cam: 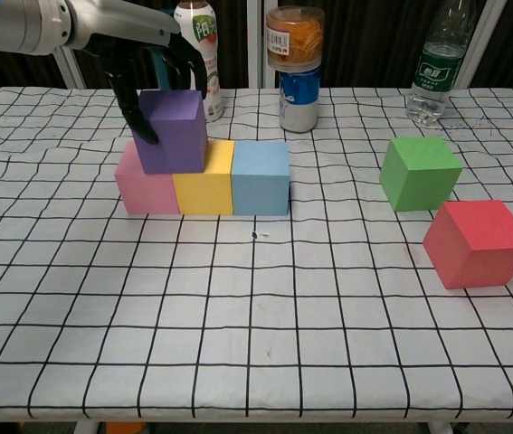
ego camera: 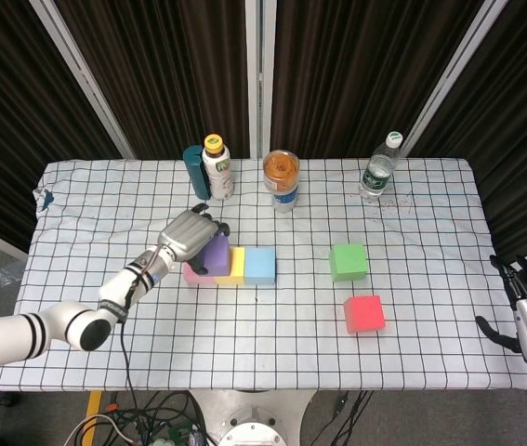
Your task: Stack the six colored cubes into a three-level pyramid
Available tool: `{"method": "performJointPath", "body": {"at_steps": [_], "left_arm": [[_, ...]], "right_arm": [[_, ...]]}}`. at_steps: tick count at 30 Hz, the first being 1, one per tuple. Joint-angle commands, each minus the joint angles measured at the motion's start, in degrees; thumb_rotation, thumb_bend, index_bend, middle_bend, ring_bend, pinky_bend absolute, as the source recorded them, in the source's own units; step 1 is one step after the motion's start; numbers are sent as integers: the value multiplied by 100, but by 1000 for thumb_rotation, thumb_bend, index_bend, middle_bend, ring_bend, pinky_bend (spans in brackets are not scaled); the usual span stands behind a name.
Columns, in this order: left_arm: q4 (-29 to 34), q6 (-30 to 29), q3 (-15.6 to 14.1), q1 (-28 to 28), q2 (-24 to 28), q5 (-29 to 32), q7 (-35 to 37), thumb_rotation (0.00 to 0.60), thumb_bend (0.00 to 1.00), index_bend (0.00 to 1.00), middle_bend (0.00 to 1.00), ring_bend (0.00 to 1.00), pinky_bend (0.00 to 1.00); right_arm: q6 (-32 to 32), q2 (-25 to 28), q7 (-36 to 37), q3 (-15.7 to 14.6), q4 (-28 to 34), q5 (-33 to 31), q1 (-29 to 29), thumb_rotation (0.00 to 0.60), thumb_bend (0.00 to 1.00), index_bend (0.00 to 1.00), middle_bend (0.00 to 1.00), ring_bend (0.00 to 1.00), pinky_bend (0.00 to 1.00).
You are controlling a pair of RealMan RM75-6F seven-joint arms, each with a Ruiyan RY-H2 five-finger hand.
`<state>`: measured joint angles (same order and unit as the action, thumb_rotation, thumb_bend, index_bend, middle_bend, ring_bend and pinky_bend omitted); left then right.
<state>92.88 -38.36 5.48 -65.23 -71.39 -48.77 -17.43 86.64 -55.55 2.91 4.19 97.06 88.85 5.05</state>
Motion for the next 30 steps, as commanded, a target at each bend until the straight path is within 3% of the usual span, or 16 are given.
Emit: {"method": "performJointPath", "body": {"at_steps": [1, 20, 26, 30], "left_arm": [[-6, 11, 0, -6, -4, 15, 9, 600, 61, 284, 314, 247, 92], [208, -8, -24, 4, 140, 64, 57, 600, 60, 148, 141, 114, 90], [659, -404, 118, 465, 453, -310, 634, 600, 60, 131, 120, 99, 67], [917, -1086, 149, 1049, 720, -766, 1074, 600, 60, 133, 121, 99, 67]], "right_arm": [[-5, -3, 3, 2, -1, -3, 3, 600, 165, 0, 170, 0, 117], [-26, 11, 79, -2, -27, -2, 6, 600, 166, 0, 170, 0, 119], [-158, 25, 217, -35, -83, 38, 67, 600, 165, 0, 170, 0, 119], [-389, 43, 424, -52, -117, 161, 238, 600, 174, 0, 172, 0, 119]]}}
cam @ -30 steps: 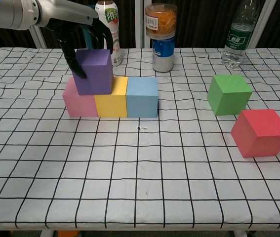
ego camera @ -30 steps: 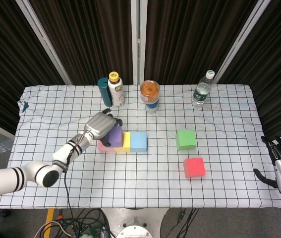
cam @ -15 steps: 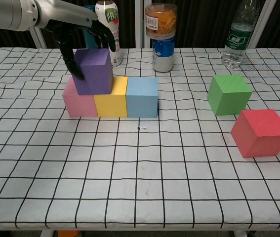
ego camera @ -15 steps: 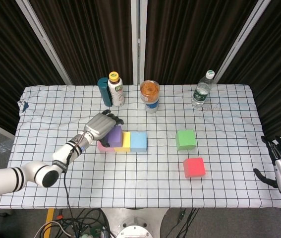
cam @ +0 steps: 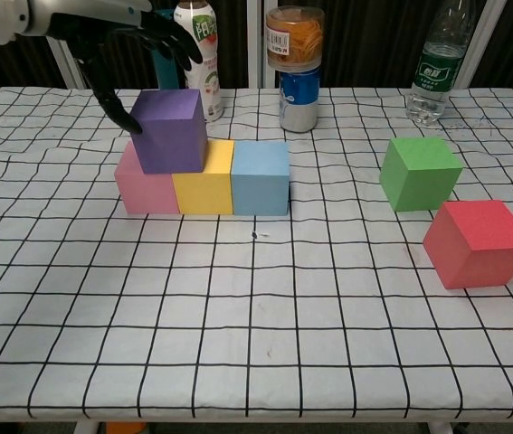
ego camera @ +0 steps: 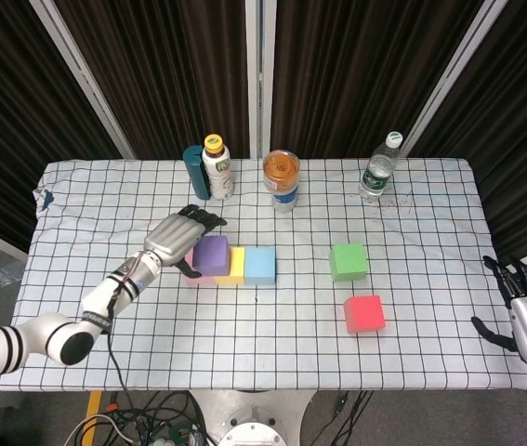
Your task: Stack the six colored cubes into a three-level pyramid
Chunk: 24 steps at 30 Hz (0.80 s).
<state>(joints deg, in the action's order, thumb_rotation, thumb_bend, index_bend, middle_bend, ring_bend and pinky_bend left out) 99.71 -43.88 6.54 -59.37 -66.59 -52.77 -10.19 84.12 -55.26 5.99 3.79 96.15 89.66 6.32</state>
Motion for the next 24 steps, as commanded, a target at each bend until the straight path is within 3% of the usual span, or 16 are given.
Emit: {"method": "performJointPath", "body": {"at_steps": [1, 6, 12, 19, 24], "left_arm": [[255, -735, 29, 601, 274, -441, 386, 600, 60, 134, 123, 99, 68], [369, -1800, -195, 1357, 470, -630, 163, 600, 60, 160, 151, 99, 70], [485, -2680, -486, 2171, 598, -900, 66, 600, 60, 177, 173, 99, 72], [607, -2988, -737, 2753, 704, -1224, 69, 600, 61, 185, 174, 99, 71], [544, -3190, -772, 3107, 627, -1484, 329, 600, 60, 186, 174, 99, 70]], "right_arm": [[-215, 18, 177, -10, -32, 101, 168, 600, 184, 0, 173, 0, 120], [-771, 70, 551, 15, -46, 233, 590, 600, 212, 0, 193, 0, 126], [-1534, 63, 786, 124, -45, 290, 1217, 600, 212, 0, 204, 0, 137], [-2610, -219, 563, 332, -188, 37, 2049, 600, 209, 0, 205, 0, 138], [-3243, -761, 399, 524, -629, -331, 2609, 600, 106, 0, 204, 0, 139]]}}
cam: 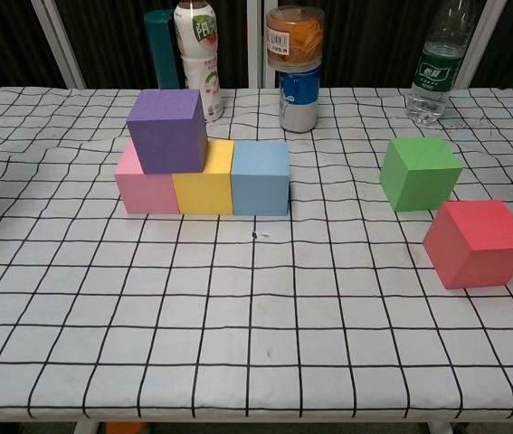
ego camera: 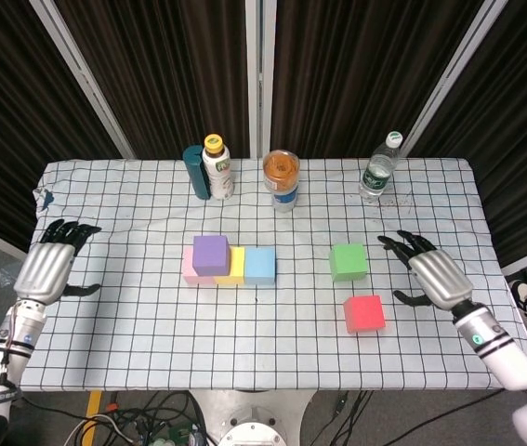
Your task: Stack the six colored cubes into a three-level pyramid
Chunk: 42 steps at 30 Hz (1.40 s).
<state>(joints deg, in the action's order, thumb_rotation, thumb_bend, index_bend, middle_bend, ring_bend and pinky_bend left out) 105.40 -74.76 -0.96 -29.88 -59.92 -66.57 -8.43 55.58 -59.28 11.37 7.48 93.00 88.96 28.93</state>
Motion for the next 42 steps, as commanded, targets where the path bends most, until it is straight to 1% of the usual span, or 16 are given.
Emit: {"method": "performJointPath", "body": {"at_steps": [1, 5, 9, 12, 15, 19, 21, 24, 26, 29, 34, 35, 38, 41, 42], "left_arm": [[-39, -128, -24, 214, -60, -143, 206, 600, 60, 186, 174, 99, 69], [-102, -187, -16, 418, -117, -249, 389, 600, 60, 186, 174, 99, 70], [-118, -226, 50, 570, -111, -347, 569, 600, 60, 185, 174, 99, 69], [-121, -237, 79, 643, -91, -466, 615, 600, 61, 186, 174, 99, 69], [-138, -154, 113, 675, -67, -529, 686, 600, 60, 186, 174, 99, 69], [-157, -72, 160, 717, -64, -585, 743, 600, 60, 186, 174, 99, 69], [-180, -33, 196, 733, -75, -600, 776, 600, 60, 186, 174, 99, 69], [-200, -5, 239, 767, -75, -633, 811, 600, 60, 185, 174, 99, 70], [-216, -24, 269, 797, -78, -663, 833, 600, 60, 185, 174, 99, 70], [-286, -47, 338, 834, -135, -675, 862, 600, 60, 186, 174, 99, 69], [-398, 98, 363, 842, -245, -652, 784, 600, 60, 185, 174, 99, 69], [-393, 120, 362, 847, -246, -659, 780, 600, 60, 185, 174, 99, 69], [-391, 175, 341, 856, -250, -690, 599, 600, 60, 185, 174, 99, 69], [-376, 151, 319, 885, -294, -770, 465, 600, 60, 186, 174, 99, 69], [-364, 148, 310, 903, -311, -806, 472, 600, 60, 186, 174, 99, 69]], "right_arm": [[-488, -460, -174, 185, -413, -329, 441, 600, 89, 0, 205, 0, 139], [-824, -927, -377, 288, -847, -618, 782, 600, 48, 0, 216, 0, 139], [-1131, -1343, -532, 289, -1231, -854, 1045, 600, 39, 0, 230, 0, 139], [-1345, -1548, -621, 258, -1487, -1015, 1185, 600, 38, 0, 233, 0, 139], [-1432, -1677, -701, 200, -1672, -1079, 1255, 600, 41, 0, 237, 0, 139], [-1439, -1801, -794, 153, -1842, -1169, 1287, 600, 78, 0, 256, 0, 139], [-1442, -1869, -760, 152, -1918, -1210, 1307, 600, 105, 0, 286, 7, 139], [-1376, -1919, -730, 159, -1952, -1222, 1321, 600, 173, 0, 399, 77, 144], [-1288, -1859, -723, 189, -1846, -1225, 1311, 600, 190, 0, 440, 103, 149], [-1053, -1620, -700, 300, -1440, -1222, 1271, 600, 191, 0, 464, 124, 152], [-1110, -1027, -663, 603, -381, -1582, 1351, 600, 191, 0, 472, 126, 153], [-1158, -936, -711, 652, -196, -1694, 1385, 600, 191, 0, 472, 126, 153], [-1383, -698, -972, 810, 406, -2303, 1571, 600, 191, 0, 467, 126, 153], [-1519, -623, -1345, 865, 732, -2883, 1813, 600, 191, 0, 460, 125, 153], [-1487, -655, -1574, 869, 820, -3138, 1936, 600, 192, 0, 459, 125, 153]]}}
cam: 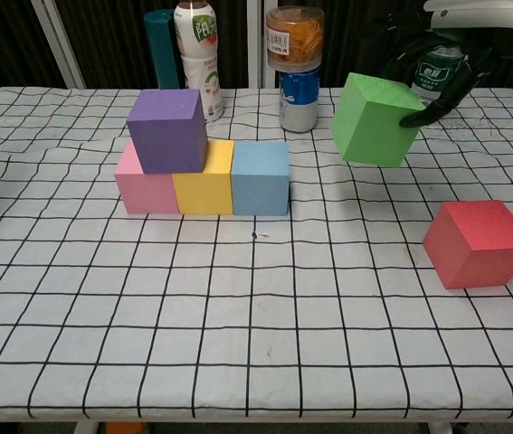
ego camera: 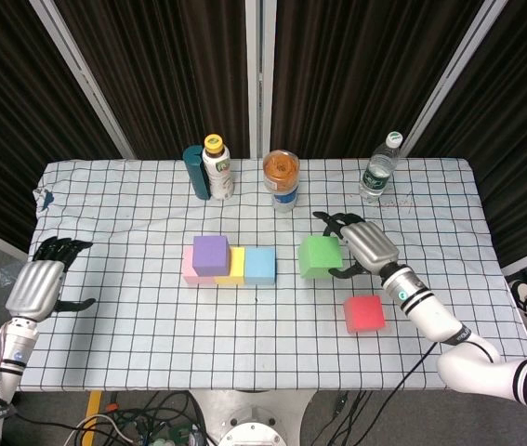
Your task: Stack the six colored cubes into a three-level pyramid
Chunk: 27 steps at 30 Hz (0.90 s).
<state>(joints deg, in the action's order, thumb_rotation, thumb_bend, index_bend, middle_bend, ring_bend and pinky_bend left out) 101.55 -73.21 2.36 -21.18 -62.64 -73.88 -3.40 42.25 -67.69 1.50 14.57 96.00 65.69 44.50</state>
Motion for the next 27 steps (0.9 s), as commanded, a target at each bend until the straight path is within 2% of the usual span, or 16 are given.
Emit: {"method": "performJointPath", "body": {"at_steps": [1, 8, 14, 20, 27], "left_arm": [[26, -6, -31, 48, -46, -98, -20, 600, 60, 185, 174, 99, 69], [10, -113, -81, 201, -42, -306, 51, 600, 60, 185, 174, 99, 69], [-10, -199, -82, 307, -25, -441, 144, 600, 60, 186, 174, 99, 69], [-54, -173, -87, 348, -26, -545, 217, 600, 59, 186, 174, 99, 69], [-152, -181, -85, 417, -33, -654, 445, 600, 60, 186, 174, 99, 69]], "right_arm": [[-98, 144, -790, 151, 572, -1010, 477, 600, 192, 0, 460, 125, 153], [672, -409, -2281, 80, 937, -2694, 1342, 600, 200, 0, 460, 125, 153], [1209, -968, -2971, 155, 879, -3680, 1958, 600, 200, 0, 458, 125, 154], [1533, -1436, -3498, 187, 642, -4300, 2423, 600, 200, 0, 458, 125, 154], [1734, -1757, -3859, 158, 376, -4581, 2685, 600, 200, 0, 457, 125, 154]]}}
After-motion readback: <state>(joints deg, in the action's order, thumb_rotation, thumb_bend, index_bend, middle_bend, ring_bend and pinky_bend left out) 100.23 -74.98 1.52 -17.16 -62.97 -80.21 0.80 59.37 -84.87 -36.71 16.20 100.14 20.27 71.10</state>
